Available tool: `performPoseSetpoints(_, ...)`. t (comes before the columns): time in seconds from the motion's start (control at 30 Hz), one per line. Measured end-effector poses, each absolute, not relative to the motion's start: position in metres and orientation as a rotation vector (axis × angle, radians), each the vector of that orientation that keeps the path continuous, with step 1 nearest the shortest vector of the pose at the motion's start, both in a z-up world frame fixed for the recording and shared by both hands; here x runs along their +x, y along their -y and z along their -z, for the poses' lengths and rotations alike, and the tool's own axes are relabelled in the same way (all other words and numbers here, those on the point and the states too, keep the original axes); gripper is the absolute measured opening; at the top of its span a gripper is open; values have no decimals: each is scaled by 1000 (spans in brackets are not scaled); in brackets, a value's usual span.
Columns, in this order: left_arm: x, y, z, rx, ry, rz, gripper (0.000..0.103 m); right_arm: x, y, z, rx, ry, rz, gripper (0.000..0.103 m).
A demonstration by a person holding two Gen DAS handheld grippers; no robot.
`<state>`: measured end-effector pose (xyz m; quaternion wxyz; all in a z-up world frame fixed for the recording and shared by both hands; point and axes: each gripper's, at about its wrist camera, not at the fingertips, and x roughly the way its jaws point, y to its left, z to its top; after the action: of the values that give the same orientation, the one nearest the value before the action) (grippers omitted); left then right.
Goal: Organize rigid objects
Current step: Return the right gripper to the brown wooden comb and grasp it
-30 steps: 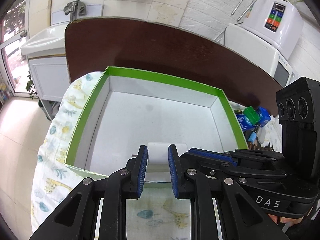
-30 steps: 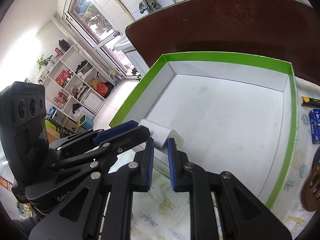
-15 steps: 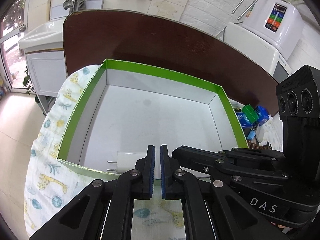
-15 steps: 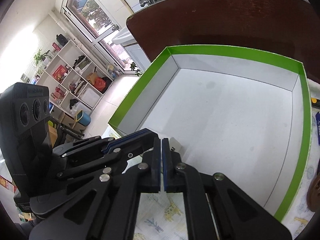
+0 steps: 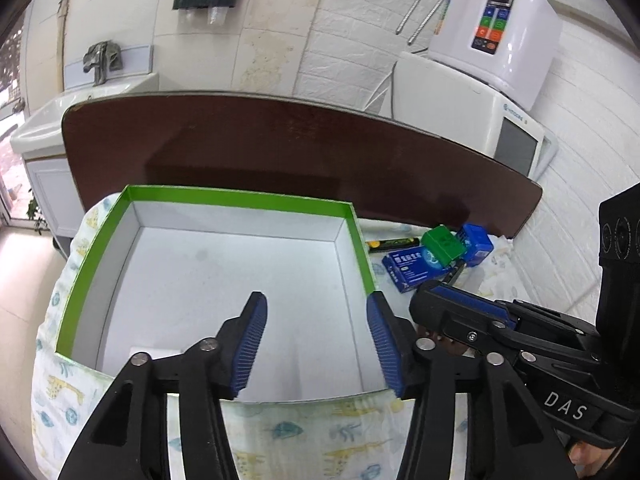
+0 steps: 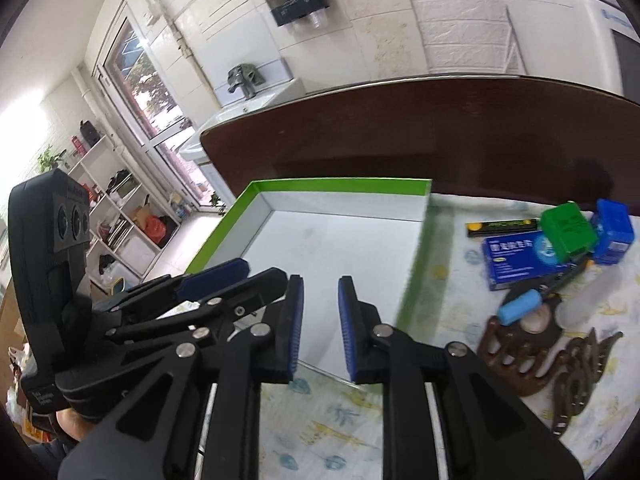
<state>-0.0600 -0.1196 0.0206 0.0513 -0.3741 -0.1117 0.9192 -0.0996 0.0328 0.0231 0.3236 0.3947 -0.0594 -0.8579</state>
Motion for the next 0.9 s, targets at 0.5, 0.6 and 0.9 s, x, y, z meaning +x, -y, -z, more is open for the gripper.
performPoseSetpoints(0.5,-81,12,1,-1180,191,-2600,66,-89,-155,38,1286,336,2411,30)
performPoseSetpoints(0.6,-85,0,8,-1211,179,-2570,66,-91,-159,46,1305,358,2396,30)
performPoseSetpoints(0.9,-98,-19,27,-1284,124,-2545,63,-100,-172,66,1369,410,2393,27)
